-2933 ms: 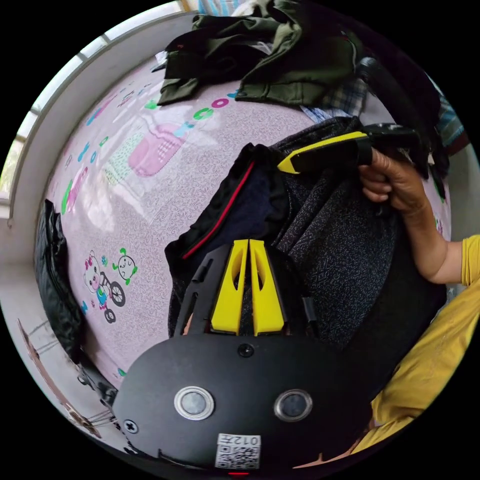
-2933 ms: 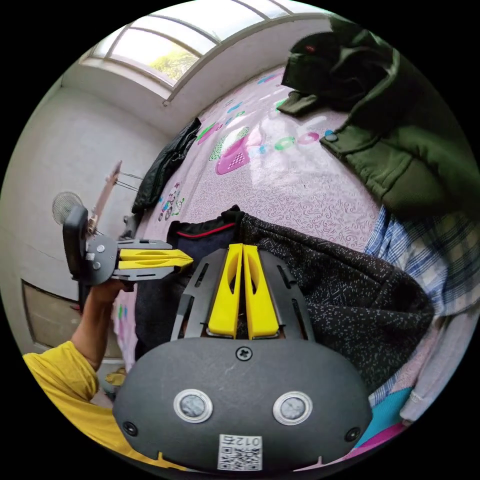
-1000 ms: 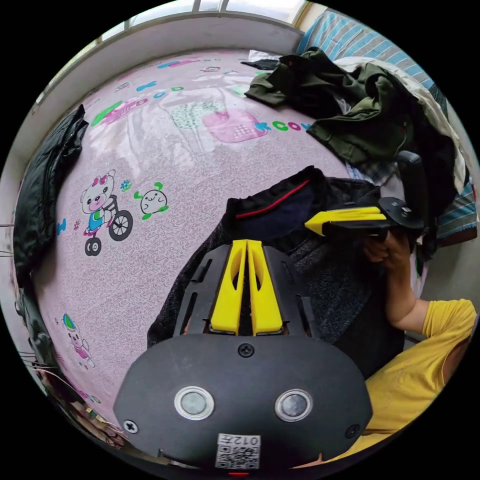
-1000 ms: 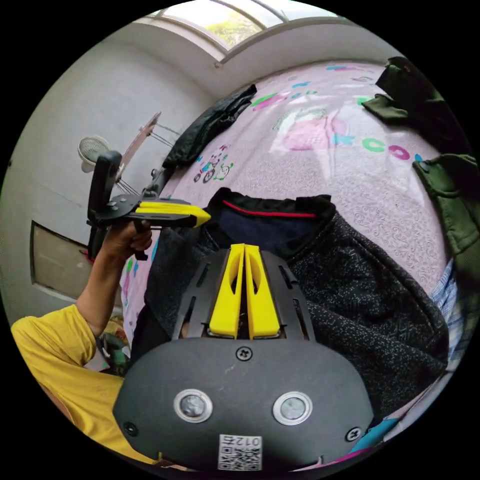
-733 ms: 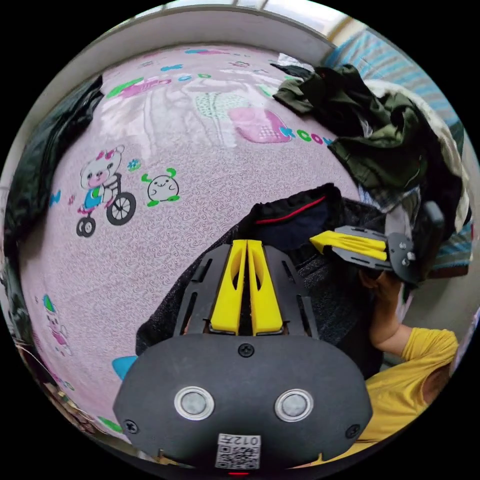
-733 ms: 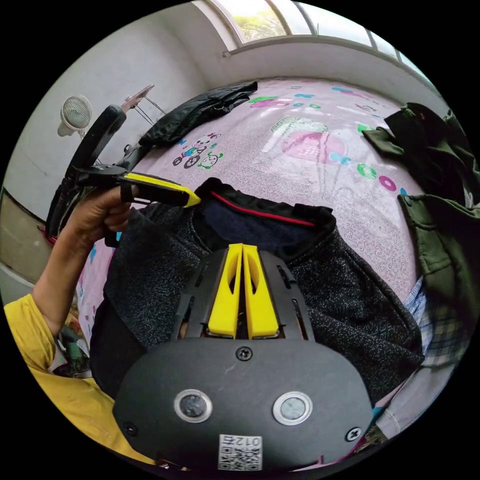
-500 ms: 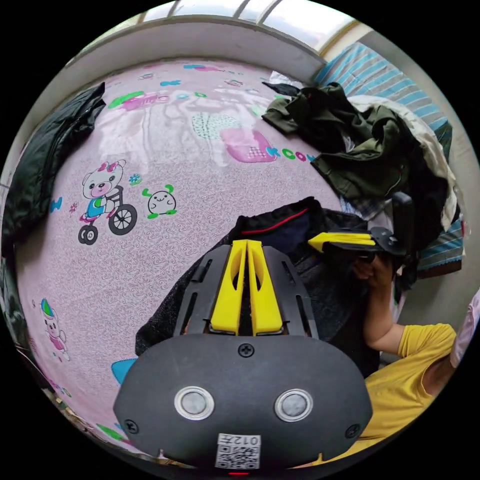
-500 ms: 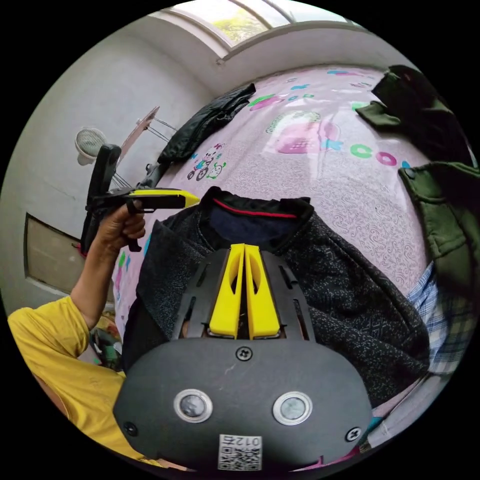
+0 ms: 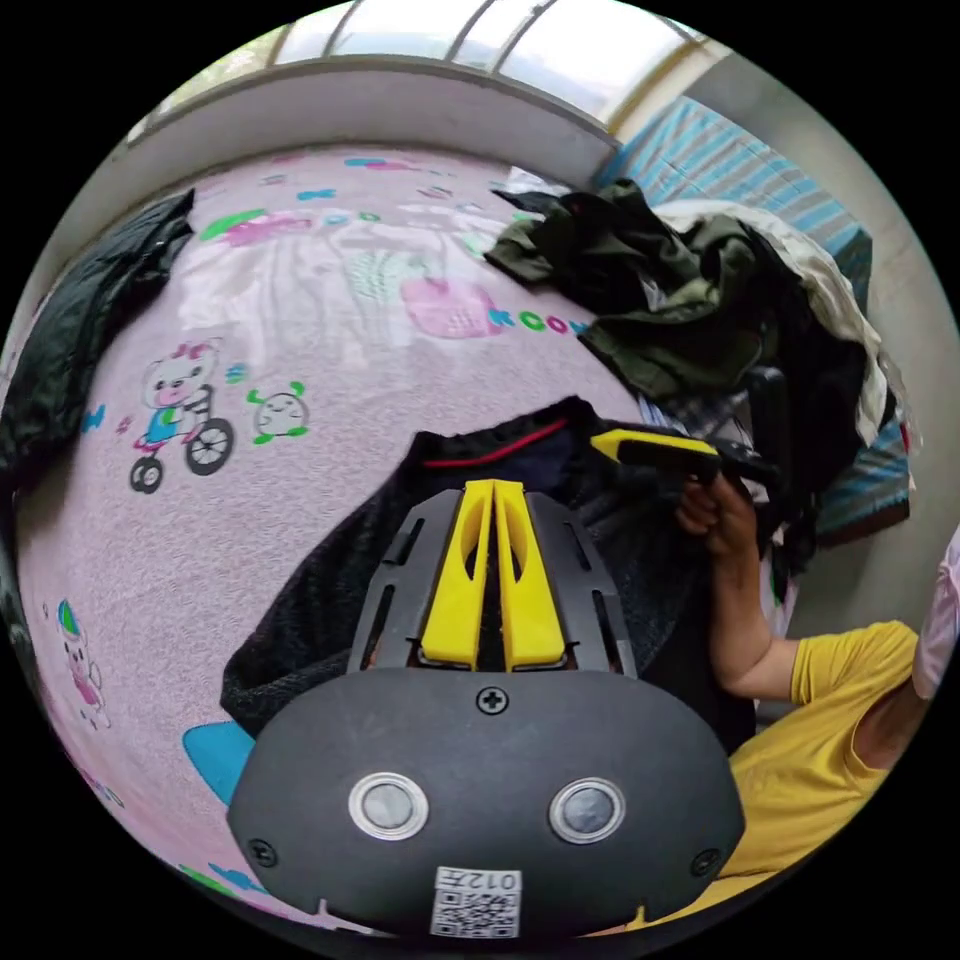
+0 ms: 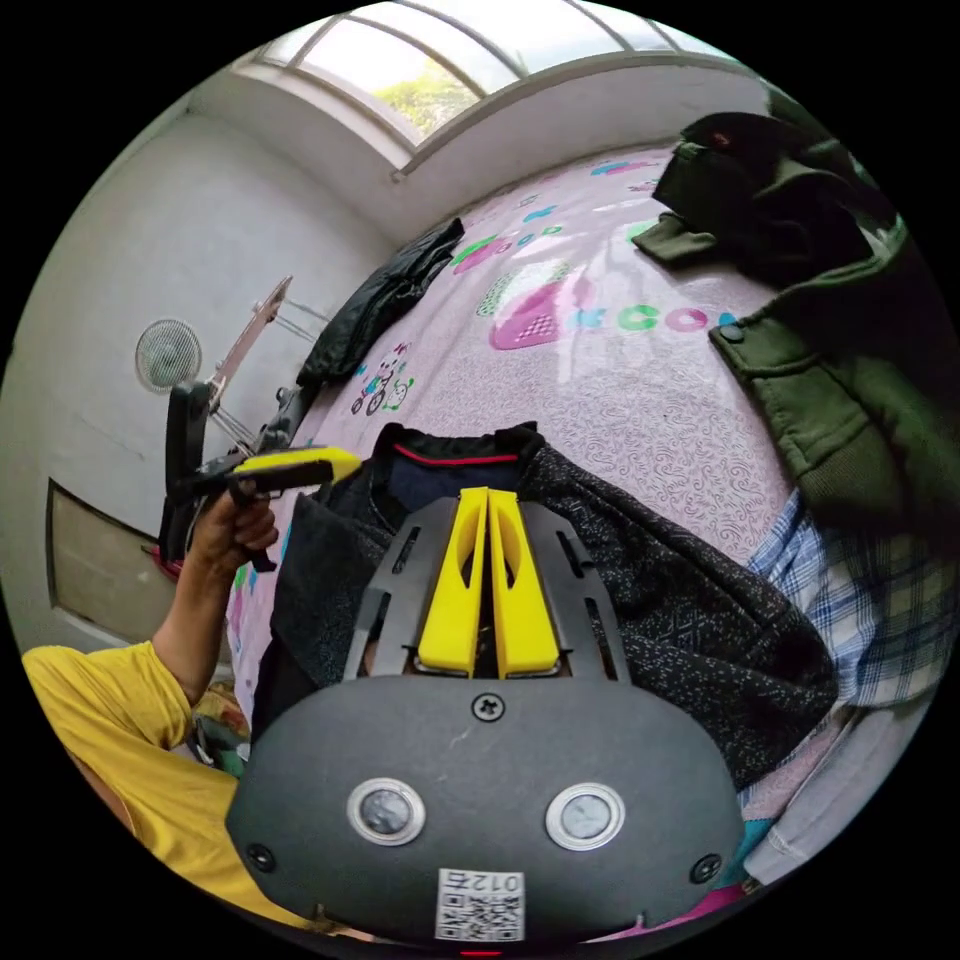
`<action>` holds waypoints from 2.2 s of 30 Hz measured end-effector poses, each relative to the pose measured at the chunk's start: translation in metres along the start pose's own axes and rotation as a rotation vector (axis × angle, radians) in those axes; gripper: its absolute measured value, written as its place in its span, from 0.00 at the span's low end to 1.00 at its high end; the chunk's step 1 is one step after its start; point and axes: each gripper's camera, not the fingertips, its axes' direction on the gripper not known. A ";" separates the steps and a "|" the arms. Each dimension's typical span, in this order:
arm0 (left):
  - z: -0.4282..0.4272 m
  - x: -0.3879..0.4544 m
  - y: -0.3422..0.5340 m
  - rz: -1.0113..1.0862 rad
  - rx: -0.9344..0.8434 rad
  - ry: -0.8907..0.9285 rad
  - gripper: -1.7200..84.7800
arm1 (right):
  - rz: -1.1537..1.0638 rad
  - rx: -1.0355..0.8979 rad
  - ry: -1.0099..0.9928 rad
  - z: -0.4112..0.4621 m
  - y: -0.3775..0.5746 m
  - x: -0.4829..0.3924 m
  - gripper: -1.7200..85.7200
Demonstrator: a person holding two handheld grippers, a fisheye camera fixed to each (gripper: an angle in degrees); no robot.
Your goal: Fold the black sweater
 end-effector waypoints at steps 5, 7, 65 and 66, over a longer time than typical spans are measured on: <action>0.046 0.028 -0.022 0.118 -0.098 0.089 0.02 | -0.023 -0.033 0.059 0.006 -0.006 -0.008 0.02; 0.058 0.028 -0.028 0.118 -0.131 0.081 0.02 | -0.016 -0.030 0.122 0.007 -0.008 -0.012 0.02; 0.107 0.056 -0.032 0.152 -0.199 -0.056 0.02 | -0.028 -0.083 0.079 0.020 0.015 -0.025 0.02; 0.108 0.055 -0.031 0.143 -0.190 -0.072 0.02 | -0.047 -0.081 0.122 0.024 0.018 -0.032 0.02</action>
